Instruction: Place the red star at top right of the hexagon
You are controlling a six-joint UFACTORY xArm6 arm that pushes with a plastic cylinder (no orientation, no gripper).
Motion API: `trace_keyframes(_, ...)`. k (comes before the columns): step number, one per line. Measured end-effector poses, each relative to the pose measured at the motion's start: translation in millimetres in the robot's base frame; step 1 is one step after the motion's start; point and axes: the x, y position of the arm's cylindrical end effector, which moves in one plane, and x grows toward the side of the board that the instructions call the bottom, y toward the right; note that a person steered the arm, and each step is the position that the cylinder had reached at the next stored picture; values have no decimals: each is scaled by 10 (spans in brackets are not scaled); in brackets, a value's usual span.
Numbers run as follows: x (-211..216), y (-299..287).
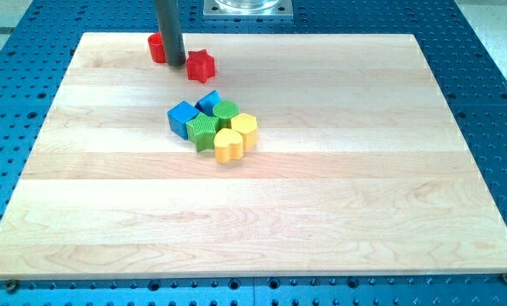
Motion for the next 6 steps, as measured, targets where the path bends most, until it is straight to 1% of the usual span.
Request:
trace_keyframes(1, -80, -25)
trace_keyframes(2, -134, -275)
trace_keyframes(3, -59, -437)
trace_keyframes(4, 162, 475)
trace_keyframes(5, 451, 1721)
trace_keyframes(6, 493, 2011)
